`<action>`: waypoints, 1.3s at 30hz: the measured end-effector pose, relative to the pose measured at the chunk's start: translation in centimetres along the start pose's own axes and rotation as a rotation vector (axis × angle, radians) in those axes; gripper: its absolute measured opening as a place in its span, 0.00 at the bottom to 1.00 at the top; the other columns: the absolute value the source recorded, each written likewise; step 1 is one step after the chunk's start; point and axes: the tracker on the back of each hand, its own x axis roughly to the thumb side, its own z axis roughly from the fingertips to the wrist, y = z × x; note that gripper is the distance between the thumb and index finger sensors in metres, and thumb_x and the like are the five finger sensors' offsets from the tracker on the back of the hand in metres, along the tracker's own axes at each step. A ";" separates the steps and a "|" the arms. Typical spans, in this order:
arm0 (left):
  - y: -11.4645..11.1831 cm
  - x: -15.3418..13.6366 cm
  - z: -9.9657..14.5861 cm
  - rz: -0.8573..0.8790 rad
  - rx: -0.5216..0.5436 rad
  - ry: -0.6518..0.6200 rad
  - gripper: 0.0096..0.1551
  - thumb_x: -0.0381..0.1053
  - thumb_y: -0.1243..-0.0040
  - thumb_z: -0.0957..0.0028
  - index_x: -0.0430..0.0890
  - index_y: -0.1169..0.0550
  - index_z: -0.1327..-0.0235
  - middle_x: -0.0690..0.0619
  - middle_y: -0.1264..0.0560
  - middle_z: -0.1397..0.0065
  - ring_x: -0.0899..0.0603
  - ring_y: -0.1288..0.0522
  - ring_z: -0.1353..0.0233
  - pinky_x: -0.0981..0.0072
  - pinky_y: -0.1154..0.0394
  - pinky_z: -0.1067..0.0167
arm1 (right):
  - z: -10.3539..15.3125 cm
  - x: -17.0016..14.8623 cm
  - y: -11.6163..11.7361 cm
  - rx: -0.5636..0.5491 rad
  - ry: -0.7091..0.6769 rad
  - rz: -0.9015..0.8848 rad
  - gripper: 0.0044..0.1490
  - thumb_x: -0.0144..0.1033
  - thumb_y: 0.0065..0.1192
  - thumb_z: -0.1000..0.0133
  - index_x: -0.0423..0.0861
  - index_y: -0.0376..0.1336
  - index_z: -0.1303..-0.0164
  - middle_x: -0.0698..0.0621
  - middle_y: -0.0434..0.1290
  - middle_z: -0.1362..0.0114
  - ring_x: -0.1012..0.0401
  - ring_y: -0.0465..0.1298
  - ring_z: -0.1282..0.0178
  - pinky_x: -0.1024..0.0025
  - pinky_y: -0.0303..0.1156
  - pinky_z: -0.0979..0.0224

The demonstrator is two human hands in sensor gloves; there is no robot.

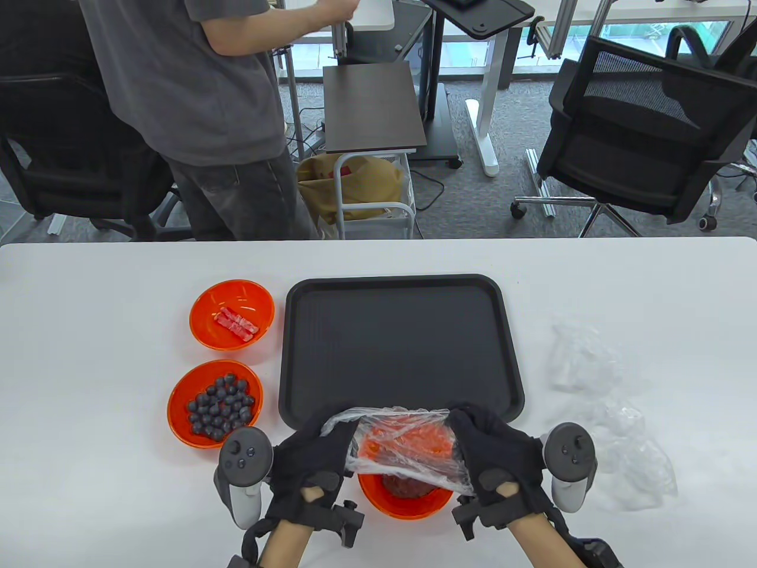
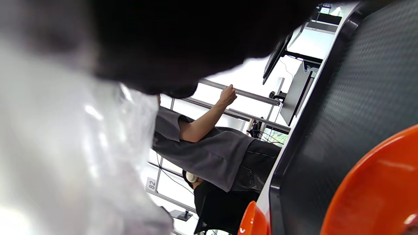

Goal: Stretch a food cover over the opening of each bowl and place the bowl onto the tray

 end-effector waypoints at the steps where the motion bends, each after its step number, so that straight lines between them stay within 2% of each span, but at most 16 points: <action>1: 0.1 -0.2 -0.2 0.083 0.001 0.003 0.23 0.66 0.37 0.45 0.58 0.17 0.42 0.60 0.13 0.60 0.44 0.10 0.57 0.50 0.13 0.53 | 0.0 0.0 0.3 0.014 -0.006 0.033 0.27 0.46 0.67 0.43 0.42 0.75 0.42 0.59 0.83 0.76 0.68 0.82 0.97 0.74 0.79 0.93; 3: 0.1 -0.3 -0.2 0.184 -0.023 -0.006 0.24 0.66 0.39 0.43 0.58 0.19 0.39 0.60 0.14 0.53 0.44 0.11 0.48 0.49 0.13 0.46 | 0.1 0.0 0.9 0.035 -0.016 0.090 0.27 0.46 0.67 0.43 0.42 0.75 0.42 0.59 0.83 0.76 0.68 0.82 0.97 0.74 0.79 0.93; 5: 0.0 -0.3 -0.2 0.259 -0.010 -0.011 0.24 0.65 0.39 0.43 0.58 0.20 0.37 0.58 0.16 0.46 0.43 0.12 0.42 0.49 0.12 0.43 | 0.2 0.1 1.4 0.055 -0.029 0.151 0.27 0.46 0.67 0.43 0.42 0.75 0.42 0.59 0.83 0.76 0.68 0.82 0.97 0.74 0.79 0.93; 8: -0.2 -0.5 -0.1 0.452 0.015 0.012 0.24 0.61 0.38 0.43 0.57 0.21 0.35 0.57 0.16 0.45 0.42 0.12 0.45 0.52 0.09 0.49 | 0.3 0.1 1.9 0.069 -0.046 0.219 0.27 0.47 0.67 0.43 0.42 0.75 0.42 0.59 0.83 0.76 0.68 0.82 0.97 0.75 0.80 0.93; 11: -0.4 -0.7 0.0 0.514 0.004 0.043 0.24 0.60 0.38 0.42 0.57 0.21 0.34 0.56 0.16 0.48 0.43 0.12 0.54 0.57 0.07 0.60 | 0.4 0.0 1.9 0.065 -0.046 0.239 0.27 0.47 0.67 0.43 0.42 0.75 0.42 0.59 0.83 0.76 0.68 0.82 0.97 0.75 0.80 0.93; 16: -0.2 -0.8 0.4 0.411 0.067 0.110 0.24 0.60 0.37 0.42 0.57 0.20 0.34 0.56 0.15 0.55 0.44 0.14 0.69 0.60 0.13 0.78 | 0.5 0.1 1.4 0.011 -0.034 0.227 0.27 0.47 0.67 0.43 0.42 0.75 0.42 0.59 0.83 0.76 0.68 0.82 0.97 0.75 0.80 0.93; 21: -0.2 -1.5 0.8 0.091 0.103 0.241 0.25 0.62 0.37 0.42 0.55 0.20 0.35 0.56 0.14 0.65 0.46 0.18 0.77 0.61 0.17 0.86 | 1.0 0.3 0.4 -0.074 -0.013 0.235 0.27 0.47 0.66 0.43 0.42 0.75 0.43 0.59 0.83 0.76 0.68 0.82 0.97 0.75 0.80 0.93; 26: -1.3 -2.3 2.2 -0.241 0.130 0.358 0.26 0.65 0.40 0.43 0.56 0.20 0.36 0.56 0.14 0.68 0.47 0.18 0.80 0.62 0.17 0.88 | 2.3 0.2 -0.3 -0.081 -0.009 0.370 0.27 0.48 0.65 0.43 0.41 0.75 0.44 0.59 0.83 0.76 0.68 0.82 0.97 0.75 0.80 0.93; 31: -2.5 -2.5 3.6 -0.461 0.173 0.357 0.27 0.66 0.44 0.44 0.56 0.22 0.37 0.54 0.15 0.66 0.48 0.18 0.80 0.64 0.16 0.90 | 3.7 -0.2 -0.5 -0.091 -0.020 0.524 0.27 0.48 0.63 0.42 0.42 0.74 0.44 0.59 0.83 0.75 0.68 0.82 0.97 0.76 0.80 0.93; 33: -2.9 -3.0 4.0 -0.519 0.173 0.369 0.28 0.66 0.46 0.45 0.55 0.22 0.37 0.54 0.15 0.65 0.48 0.18 0.80 0.64 0.16 0.90 | 4.1 -0.3 -0.4 -0.098 -0.036 0.581 0.27 0.48 0.63 0.42 0.42 0.74 0.44 0.59 0.83 0.75 0.68 0.82 0.97 0.76 0.80 0.94; 39: -3.5 -4.4 4.4 -0.541 0.164 0.403 0.29 0.66 0.50 0.46 0.54 0.25 0.37 0.53 0.16 0.62 0.48 0.17 0.80 0.64 0.16 0.90 | 4.5 -1.0 0.1 -0.089 -0.045 0.703 0.27 0.47 0.61 0.43 0.42 0.73 0.44 0.58 0.83 0.74 0.68 0.82 0.97 0.75 0.80 0.94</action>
